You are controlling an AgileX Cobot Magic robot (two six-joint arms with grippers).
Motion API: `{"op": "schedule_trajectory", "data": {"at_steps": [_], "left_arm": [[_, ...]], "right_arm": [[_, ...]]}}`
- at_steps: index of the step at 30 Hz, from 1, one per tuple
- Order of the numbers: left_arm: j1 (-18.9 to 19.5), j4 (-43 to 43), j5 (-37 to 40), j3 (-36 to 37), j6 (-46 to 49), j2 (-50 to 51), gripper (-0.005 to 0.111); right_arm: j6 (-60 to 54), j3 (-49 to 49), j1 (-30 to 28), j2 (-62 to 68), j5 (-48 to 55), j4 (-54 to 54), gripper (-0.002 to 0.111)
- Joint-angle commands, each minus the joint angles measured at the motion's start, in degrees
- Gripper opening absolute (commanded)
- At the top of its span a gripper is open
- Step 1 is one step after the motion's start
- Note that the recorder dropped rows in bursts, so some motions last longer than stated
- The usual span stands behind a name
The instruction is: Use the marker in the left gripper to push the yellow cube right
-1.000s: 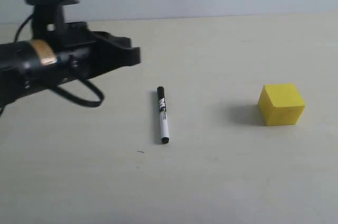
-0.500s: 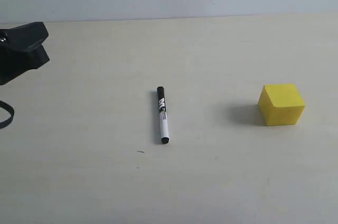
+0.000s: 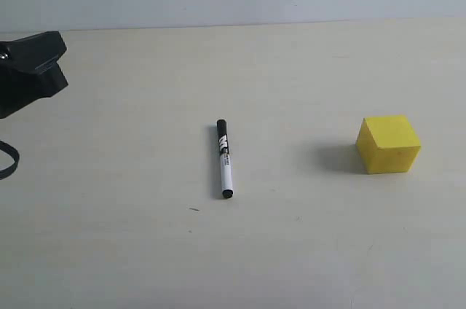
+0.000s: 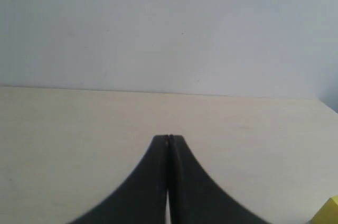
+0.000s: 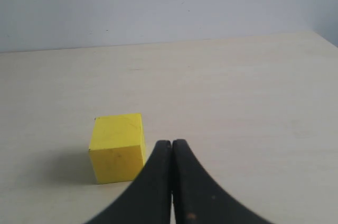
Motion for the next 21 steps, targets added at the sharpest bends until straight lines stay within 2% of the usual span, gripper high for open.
{"op": "schedule_trajectory", "data": {"at_steps": [1,7,9,10,11,12,13,14,16,19,21], "left_arm": [[0.2,-0.1,-2.1,0.1,9.2,-0.3,0.0],[0.5,-0.1,-0.8,0.1,22.8,-0.6,0.0],[1.7,0.8,4.6,0.1,23.6,-3.3,0.0],[4.8,0.9,13.2,0.1,23.6,-8.3,0.0],[6.8,0.9,16.6,0.1,23.6,-10.4,0.0],[11.1,0.9,24.7,0.1,23.5,-16.2,0.0],[12.8,0.8,27.4,0.1,23.3,-18.6,0.0],[16.9,0.8,33.1,0.1,23.0,-24.4,0.0],[21.3,0.8,39.5,0.1,23.0,-32.3,0.0],[24.8,0.8,48.4,0.1,23.0,-41.8,0.0],[25.2,0.8,49.9,1.1,23.2,-46.9,0.0]], "right_arm": [[-0.1,0.2,-0.2,-0.3,-0.2,-0.1,0.0],[-0.1,0.2,-0.2,-0.3,-0.2,-0.1,0.0],[-0.1,0.2,-0.2,-0.3,-0.2,-0.1,0.0],[-0.1,0.2,-0.2,-0.3,-0.2,-0.1,0.0],[-0.1,0.2,-0.2,-0.3,-0.2,-0.1,0.0],[-0.1,0.2,-0.2,-0.3,-0.2,-0.1,0.0],[-0.1,0.2,-0.2,-0.3,-0.2,-0.1,0.0],[-0.1,0.2,-0.2,-0.3,-0.2,-0.1,0.0],[-0.1,0.2,-0.2,-0.3,-0.2,-0.1,0.0],[-0.1,0.2,-0.2,-0.3,-0.2,-0.1,0.0],[-0.1,0.2,-0.2,-0.3,-0.2,-0.1,0.0]]}}
